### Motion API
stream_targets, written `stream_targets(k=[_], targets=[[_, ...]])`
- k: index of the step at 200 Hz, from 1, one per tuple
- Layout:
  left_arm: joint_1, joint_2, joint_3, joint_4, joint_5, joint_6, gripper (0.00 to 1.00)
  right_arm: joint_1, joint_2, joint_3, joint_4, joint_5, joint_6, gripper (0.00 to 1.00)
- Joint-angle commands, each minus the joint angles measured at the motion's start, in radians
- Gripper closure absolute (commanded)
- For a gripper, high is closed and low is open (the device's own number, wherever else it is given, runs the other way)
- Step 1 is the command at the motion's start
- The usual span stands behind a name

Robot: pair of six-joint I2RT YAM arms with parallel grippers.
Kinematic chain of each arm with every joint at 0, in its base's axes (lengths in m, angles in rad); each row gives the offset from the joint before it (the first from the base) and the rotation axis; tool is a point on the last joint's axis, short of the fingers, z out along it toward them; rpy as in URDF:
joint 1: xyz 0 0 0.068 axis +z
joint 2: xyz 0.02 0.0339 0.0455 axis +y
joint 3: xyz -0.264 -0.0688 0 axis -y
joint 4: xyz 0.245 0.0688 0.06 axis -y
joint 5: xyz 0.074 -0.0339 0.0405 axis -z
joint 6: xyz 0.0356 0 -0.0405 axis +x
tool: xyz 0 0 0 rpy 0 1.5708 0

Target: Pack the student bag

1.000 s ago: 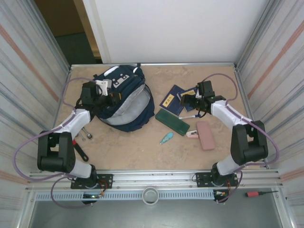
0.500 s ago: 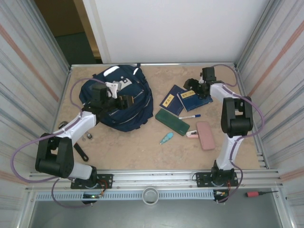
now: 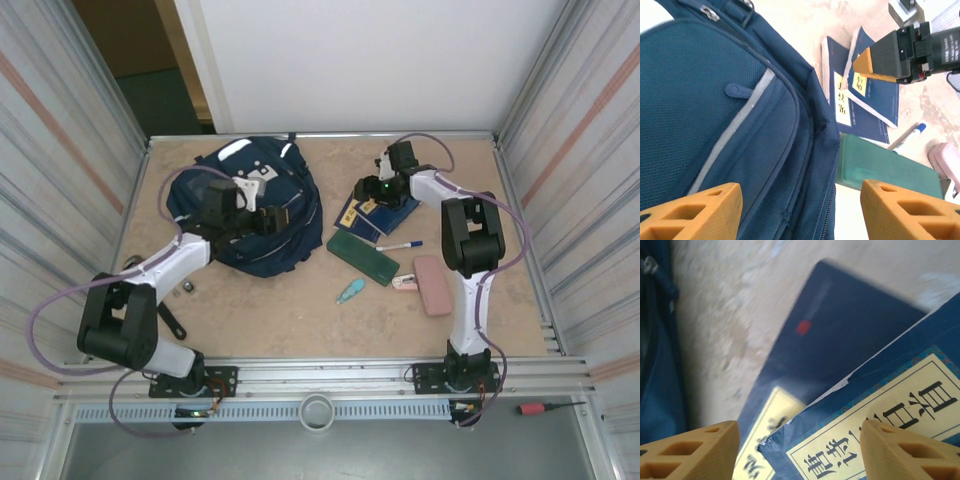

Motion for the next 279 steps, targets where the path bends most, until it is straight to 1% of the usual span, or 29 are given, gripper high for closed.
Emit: stream_targets(k=[1,23,38,45,57,71,79,86,99,114,135,171,176,191,235,257,279], targets=[[-0.033,0.046,0.060,-0.032,-0.015,0.027,0.36,0.009,0.041,0.050,-0.139,-0.122,-0.108,0.41],[-0.076,0.099,0.106,-0.041,-0.023,0.029,0.36,0.016,0.008,0.055,-0.182,-0.238,-0.155,0.45],[-0.112,0.135,0.136,-0.040,-0.027,0.026,0.36,0.004,-0.056,0.004,-0.164,-0.299,-0.154,0.46],[-0.128,0.153,0.154,-0.041,-0.029,0.024,0.35,-0.011,-0.095,-0.036,-0.134,-0.306,-0.136,0.46],[-0.155,0.189,0.191,-0.045,-0.032,0.018,0.35,-0.054,-0.167,-0.123,-0.057,-0.265,-0.057,0.41],[-0.190,0.233,0.240,-0.046,-0.042,0.015,0.35,-0.125,-0.235,-0.227,0.039,-0.188,0.082,0.38],[-0.210,0.264,0.273,-0.051,-0.057,0.015,0.36,-0.163,-0.264,-0.279,0.086,-0.149,0.141,0.33],[-0.226,0.293,0.302,-0.059,-0.072,0.017,0.36,-0.190,-0.281,-0.314,0.107,-0.109,0.179,0.28],[-0.252,0.349,0.361,-0.077,-0.099,0.018,0.36,-0.220,-0.295,-0.349,0.122,-0.057,0.211,0.24],[-0.274,0.411,0.418,-0.078,-0.116,0.022,0.37,-0.227,-0.286,-0.363,0.126,-0.026,0.225,0.20],[-0.297,0.492,0.497,-0.063,-0.118,0.030,0.38,-0.224,-0.262,-0.361,0.139,-0.020,0.237,0.20],[-0.308,0.629,0.669,-0.092,-0.107,0.050,0.47,-0.215,-0.230,-0.352,0.155,-0.020,0.253,0.23],[-0.310,0.667,0.690,-0.096,-0.107,0.049,0.48,-0.213,-0.226,-0.353,0.154,-0.017,0.255,0.24],[-0.310,0.735,0.765,-0.116,-0.108,0.058,0.50,-0.211,-0.213,-0.350,0.153,-0.014,0.262,0.25],[-0.312,0.902,0.983,-0.243,-0.150,0.089,0.49,-0.203,-0.186,-0.344,0.150,0.012,0.278,0.25],[-0.313,0.940,1.028,-0.271,-0.129,0.093,0.49,-0.190,-0.160,-0.328,0.152,0.009,0.285,0.25],[-0.317,0.932,1.012,-0.272,-0.073,0.092,0.52,-0.182,-0.146,-0.323,0.184,-0.030,0.306,0.26]])
